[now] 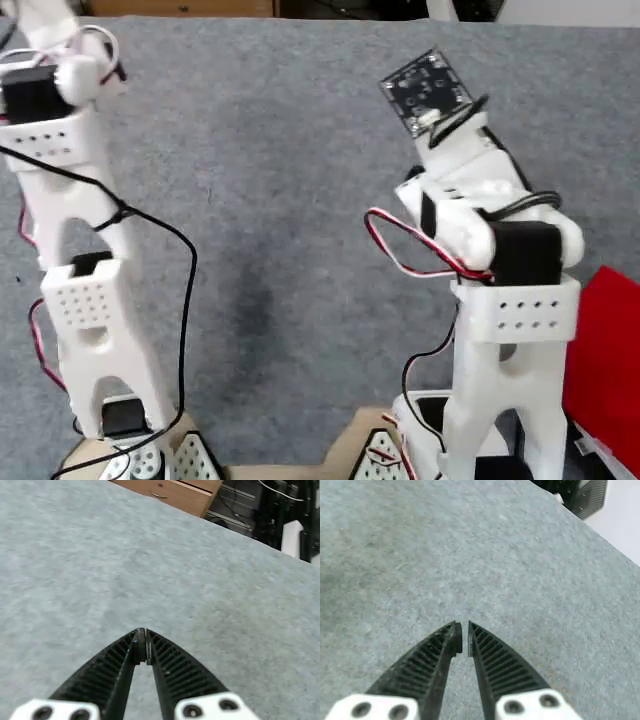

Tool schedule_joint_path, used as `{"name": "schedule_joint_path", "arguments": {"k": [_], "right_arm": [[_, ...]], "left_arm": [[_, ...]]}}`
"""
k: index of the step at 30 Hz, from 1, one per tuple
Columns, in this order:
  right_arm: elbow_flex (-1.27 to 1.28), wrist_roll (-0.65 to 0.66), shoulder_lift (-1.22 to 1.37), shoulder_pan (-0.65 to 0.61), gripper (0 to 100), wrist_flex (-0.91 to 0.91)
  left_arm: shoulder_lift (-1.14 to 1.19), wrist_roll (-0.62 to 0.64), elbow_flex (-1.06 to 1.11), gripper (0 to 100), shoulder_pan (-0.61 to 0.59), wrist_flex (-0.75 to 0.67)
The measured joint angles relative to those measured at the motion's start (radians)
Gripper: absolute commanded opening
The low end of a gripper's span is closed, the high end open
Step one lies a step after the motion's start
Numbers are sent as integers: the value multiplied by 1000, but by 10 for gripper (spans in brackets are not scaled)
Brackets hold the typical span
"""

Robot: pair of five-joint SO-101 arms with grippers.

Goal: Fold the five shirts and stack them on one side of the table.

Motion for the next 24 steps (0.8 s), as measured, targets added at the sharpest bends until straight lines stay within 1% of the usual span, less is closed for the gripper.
{"name": "schedule_joint_path", "arguments": {"k": [2,5,11,14,19,24], "right_arm": [[0,0,-2,-3,38,0],[3,0,-2,-3,38,-5],[54,-2,-2,-5,38,-5],[57,-2,-5,-5,38,12],[75,-2,-78,-6,38,43],[196,-2,-183,-3,38,43]], "left_arm": [[-78,-5,117,19,-26,0],[-226,-5,348,19,-28,0],[-574,-5,954,19,2,-6],[-749,-6,1257,19,0,-95],[-1054,-32,1746,19,0,-325],[-1346,-49,2151,19,3,-511]]}}
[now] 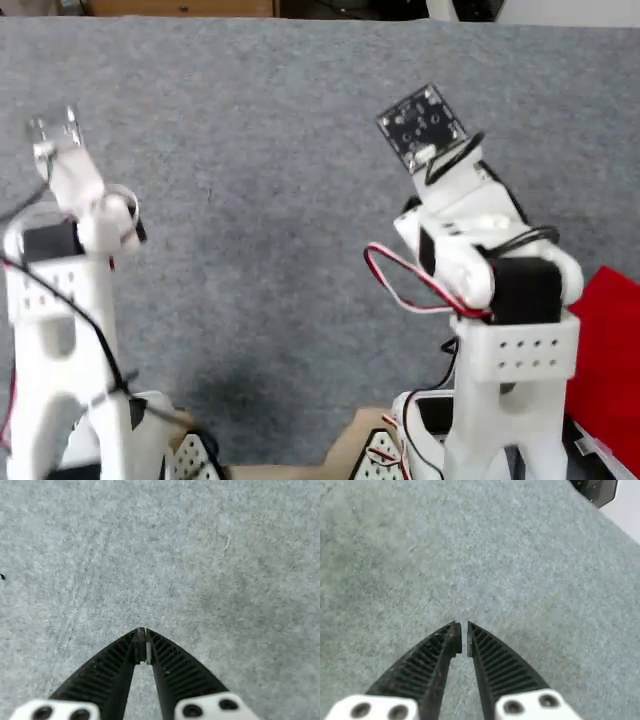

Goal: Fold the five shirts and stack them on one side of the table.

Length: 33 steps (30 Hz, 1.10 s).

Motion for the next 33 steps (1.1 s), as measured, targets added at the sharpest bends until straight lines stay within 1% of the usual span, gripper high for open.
{"name": "schedule_joint_path", "arguments": {"k": [5,11,17,22,27,31,33], "right_arm": [[204,0,-114,0,39,0],[384,0,-288,-2,39,-11],[626,0,-500,-2,38,-58],[836,0,-730,-2,38,-74],[1083,0,-982,-3,37,-158],[1307,0,-1014,2,37,-221],[1347,0,-1014,2,37,-233]], "left_arm": [[-226,0,302,19,0,-157],[-439,0,566,20,0,-249],[-661,0,712,20,0,-209],[-861,0,873,20,0,-204],[-1063,0,1023,20,0,-204],[-1083,0,1028,20,0,-181],[-1083,0,1028,20,0,-169]]}}
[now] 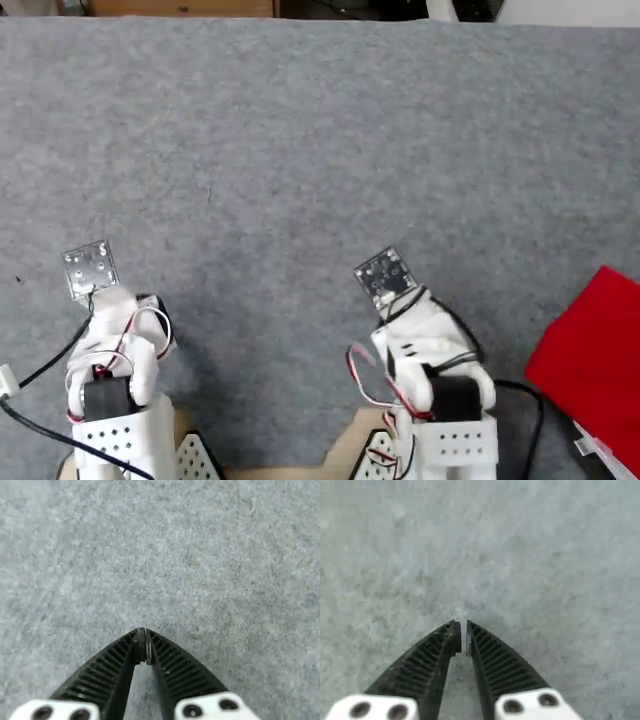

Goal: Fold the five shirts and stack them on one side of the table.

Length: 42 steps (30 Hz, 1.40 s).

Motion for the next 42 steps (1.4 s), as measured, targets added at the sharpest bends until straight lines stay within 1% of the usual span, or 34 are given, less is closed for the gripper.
{"name": "schedule_joint_path", "arguments": {"k": [3,11,42], "right_arm": [[14,0,0,8,37,-2],[18,0,-2,124,37,-2],[18,0,-2,135,37,-2]], "left_arm": [[0,0,2,20,0,3],[0,0,2,20,0,3],[0,0,2,20,0,3]]}}
